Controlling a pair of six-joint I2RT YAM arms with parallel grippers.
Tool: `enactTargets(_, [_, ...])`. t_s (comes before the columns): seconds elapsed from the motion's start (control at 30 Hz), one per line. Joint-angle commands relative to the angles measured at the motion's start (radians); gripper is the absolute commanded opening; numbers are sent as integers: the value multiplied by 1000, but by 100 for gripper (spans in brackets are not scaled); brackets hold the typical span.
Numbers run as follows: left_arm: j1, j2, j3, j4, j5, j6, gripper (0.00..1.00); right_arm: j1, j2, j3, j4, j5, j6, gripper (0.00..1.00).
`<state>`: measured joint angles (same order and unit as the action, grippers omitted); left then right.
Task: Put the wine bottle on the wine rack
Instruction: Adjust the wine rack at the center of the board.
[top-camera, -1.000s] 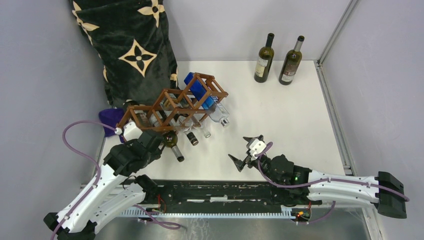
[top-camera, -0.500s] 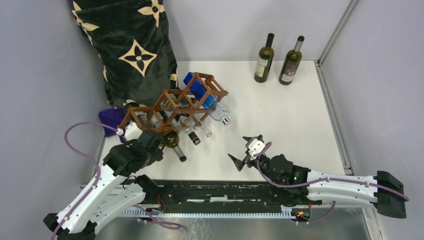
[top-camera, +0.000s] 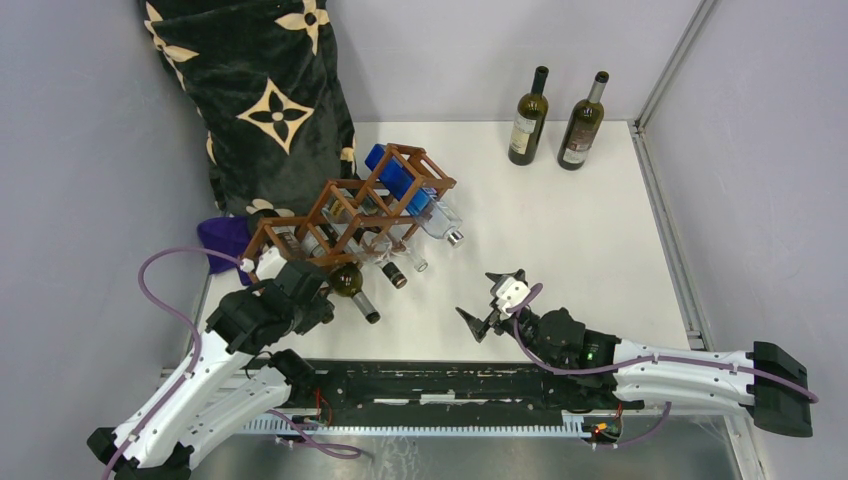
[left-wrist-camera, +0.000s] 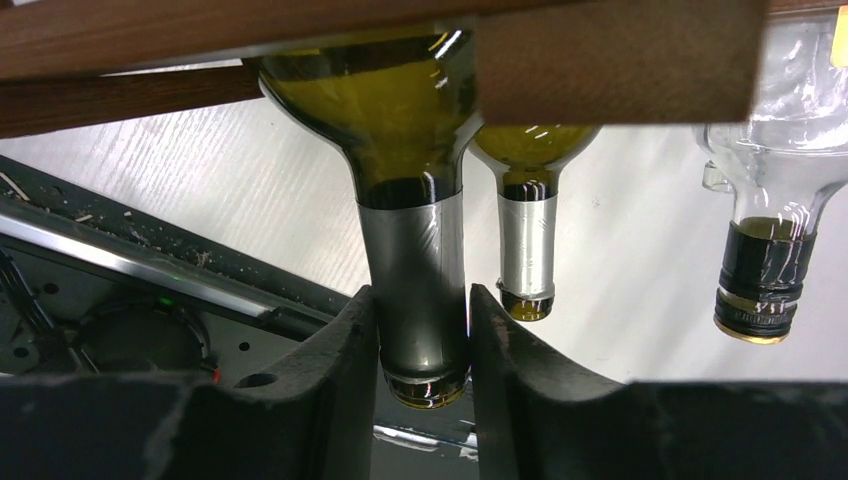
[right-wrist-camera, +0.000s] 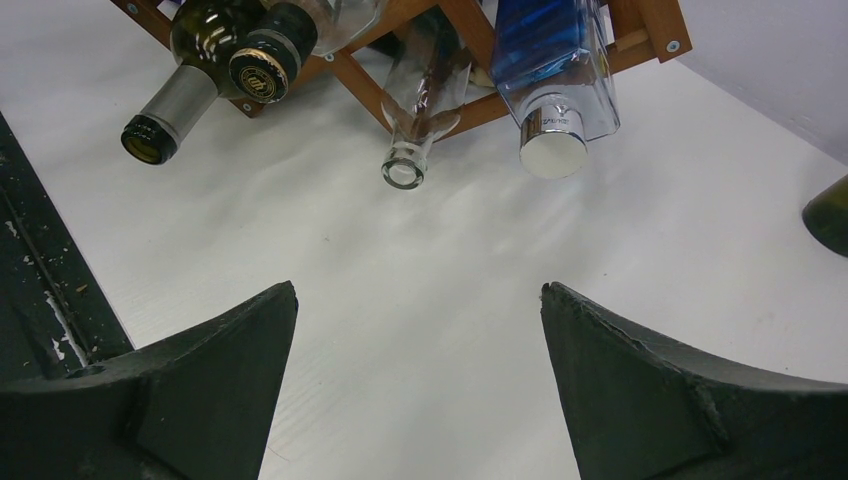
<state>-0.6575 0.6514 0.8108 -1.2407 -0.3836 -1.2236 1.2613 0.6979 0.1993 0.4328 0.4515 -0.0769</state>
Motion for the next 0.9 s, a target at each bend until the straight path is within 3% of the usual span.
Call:
enactTargets(0.0, [-1, -10, 8, 74, 26, -42, 32, -4, -4, 35, 60, -4, -8, 98])
enactTargets(0.37, [-1, -10, 66, 80, 81, -2, 21, -5, 10, 43, 65, -7, -13, 98])
enactTargets(0.63, [-1, -14, 73, 66, 110, 13, 21, -7, 29, 52, 73, -17, -14, 98])
enactTargets(0.73, [-1, -21, 66, 59, 107, 14, 26, -8, 28, 51, 72, -17, -14, 98])
enactTargets(0.87, [-1, -25, 39, 58, 131, 15, 44, -9, 27, 52, 69, -17, -15, 98])
